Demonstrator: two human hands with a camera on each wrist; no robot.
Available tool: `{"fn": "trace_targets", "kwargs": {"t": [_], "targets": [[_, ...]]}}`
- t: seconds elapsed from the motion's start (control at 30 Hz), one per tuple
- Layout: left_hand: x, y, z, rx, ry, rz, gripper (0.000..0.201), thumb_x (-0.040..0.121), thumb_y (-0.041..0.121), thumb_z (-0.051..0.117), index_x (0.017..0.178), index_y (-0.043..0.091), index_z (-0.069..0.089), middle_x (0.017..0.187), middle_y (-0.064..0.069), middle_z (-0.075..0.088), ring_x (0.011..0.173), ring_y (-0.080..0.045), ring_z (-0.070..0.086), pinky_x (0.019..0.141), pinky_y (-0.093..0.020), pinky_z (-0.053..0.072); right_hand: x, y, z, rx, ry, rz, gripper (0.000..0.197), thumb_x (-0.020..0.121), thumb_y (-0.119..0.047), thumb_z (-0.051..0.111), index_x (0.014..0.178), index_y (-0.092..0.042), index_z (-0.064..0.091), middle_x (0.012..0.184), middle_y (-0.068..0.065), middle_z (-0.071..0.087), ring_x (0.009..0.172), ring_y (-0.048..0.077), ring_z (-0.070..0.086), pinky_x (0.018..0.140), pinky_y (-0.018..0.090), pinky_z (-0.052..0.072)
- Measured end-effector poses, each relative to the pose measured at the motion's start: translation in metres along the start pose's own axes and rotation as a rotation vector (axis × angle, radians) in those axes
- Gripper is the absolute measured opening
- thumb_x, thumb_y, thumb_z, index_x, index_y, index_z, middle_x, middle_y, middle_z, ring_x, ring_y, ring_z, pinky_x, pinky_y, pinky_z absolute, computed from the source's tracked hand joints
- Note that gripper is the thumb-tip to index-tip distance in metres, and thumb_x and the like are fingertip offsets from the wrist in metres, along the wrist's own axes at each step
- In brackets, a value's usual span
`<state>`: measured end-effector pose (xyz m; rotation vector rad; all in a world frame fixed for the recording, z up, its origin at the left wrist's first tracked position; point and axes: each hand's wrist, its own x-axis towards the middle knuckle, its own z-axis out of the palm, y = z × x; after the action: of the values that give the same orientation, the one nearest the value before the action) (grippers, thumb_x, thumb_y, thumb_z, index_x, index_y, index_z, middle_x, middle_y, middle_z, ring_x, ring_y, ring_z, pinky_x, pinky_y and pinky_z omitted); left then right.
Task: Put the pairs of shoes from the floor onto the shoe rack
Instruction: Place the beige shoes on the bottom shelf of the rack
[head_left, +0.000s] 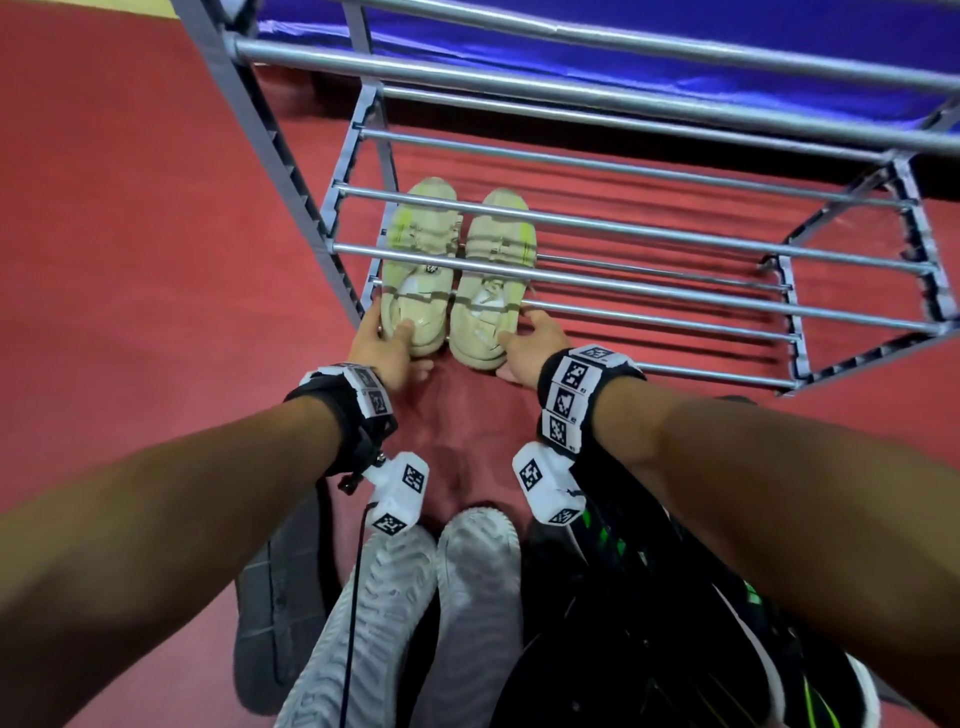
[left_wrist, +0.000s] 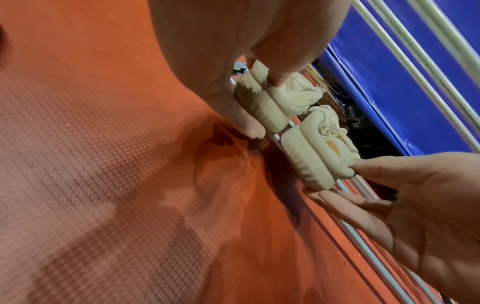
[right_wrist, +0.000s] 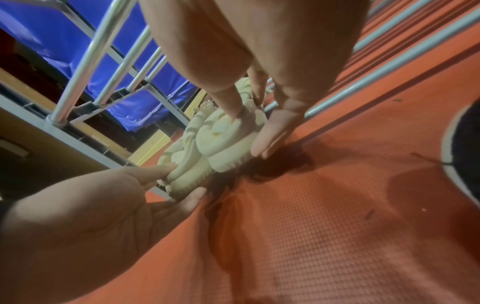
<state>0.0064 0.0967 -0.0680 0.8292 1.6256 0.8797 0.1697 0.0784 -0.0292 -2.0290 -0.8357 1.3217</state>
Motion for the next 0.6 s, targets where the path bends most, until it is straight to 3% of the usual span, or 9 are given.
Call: {"fn": "trace_targets", "kwargs": {"t": [0.1, 0.2, 0.27, 0.4, 0.47, 0.53, 0.6], "targets": [[0.002, -0.001, 0.002, -0.01, 0.043, 0.0, 0.046, 0.099, 0.02, 0.051, 0.143, 0.029, 0.04, 0.084, -0.006, 0.069, 0.047, -0.019, 0.062, 0.046, -0.029, 0.056, 0.0, 0.001, 0.001, 0.018, -0.007, -0.003, 0.033, 0.095, -0.015, 0.058, 0.127, -0.016, 0.054, 0.084, 0.002, 0.063, 0.082, 0.027, 0.069, 0.077, 0.045, 0.061], [-0.002, 0.001, 0.006, 0.005, 0.055, -0.029, 0.05, 0.097, 0.021, 0.053, 0.143, 0.032, 0.037, 0.087, -0.007, 0.068, 0.054, -0.023, 0.063, 0.049, -0.03, 0.057, -0.002, 0.001, 0.003, 0.006, -0.032, 0.013, 0.037, 0.096, -0.018, 0.058, 0.133, -0.018, 0.05, 0.108, 0.013, 0.069, 0.089, 0.032, 0.071, 0.076, 0.044, 0.061], [-0.003, 0.002, 0.006, 0.024, 0.048, -0.049, 0.053, 0.097, 0.021, 0.052, 0.145, 0.033, 0.033, 0.086, -0.007, 0.066, 0.059, -0.027, 0.062, 0.048, -0.031, 0.056, -0.004, 0.0, 0.002, -0.01, -0.057, 0.044, 0.041, 0.097, -0.02, 0.055, 0.137, -0.02, 0.046, 0.114, 0.016, 0.067, 0.096, 0.036, 0.071, 0.08, 0.047, 0.06], [-0.009, 0.008, 0.002, 0.147, 0.059, -0.078, 0.061, 0.091, 0.034, 0.055, 0.145, 0.042, 0.028, 0.108, -0.01, 0.066, 0.061, -0.03, 0.064, 0.049, -0.031, 0.055, -0.009, -0.003, -0.006, -0.073, -0.102, 0.046, 0.045, 0.096, -0.029, 0.055, 0.139, -0.026, 0.041, 0.097, 0.01, 0.065, 0.083, 0.029, 0.069, 0.081, 0.052, 0.059], [-0.015, 0.011, 0.002, 0.163, 0.061, -0.114, 0.064, 0.088, 0.037, 0.056, 0.145, 0.039, 0.027, 0.1, -0.009, 0.065, 0.063, -0.032, 0.066, 0.05, -0.033, 0.055, -0.013, -0.005, -0.01, -0.129, -0.1, 0.036, 0.051, 0.093, -0.035, 0.056, 0.14, -0.027, 0.038, 0.099, 0.006, 0.066, 0.082, 0.025, 0.068, 0.078, 0.048, 0.061], [-0.027, 0.017, 0.004, 0.175, 0.08, -0.158, 0.072, 0.082, 0.042, 0.063, 0.142, 0.033, 0.024, 0.094, -0.006, 0.063, 0.073, -0.035, 0.069, 0.062, -0.042, 0.06, -0.017, -0.007, -0.015, -0.177, -0.097, 0.026, 0.051, 0.092, -0.036, 0.057, 0.139, -0.028, 0.039, 0.104, 0.005, 0.067, 0.089, 0.024, 0.069, 0.077, 0.042, 0.061], [-0.034, 0.018, 0.006, 0.202, 0.105, -0.172, 0.076, 0.066, 0.052, 0.068, 0.126, 0.031, 0.026, 0.096, -0.008, 0.062, 0.083, -0.036, 0.069, 0.076, -0.052, 0.059, -0.023, -0.009, -0.021, -0.196, -0.1, 0.01, 0.048, 0.092, -0.035, 0.057, 0.137, -0.028, 0.041, 0.105, 0.004, 0.065, 0.095, 0.025, 0.068, 0.074, 0.037, 0.061]]}}
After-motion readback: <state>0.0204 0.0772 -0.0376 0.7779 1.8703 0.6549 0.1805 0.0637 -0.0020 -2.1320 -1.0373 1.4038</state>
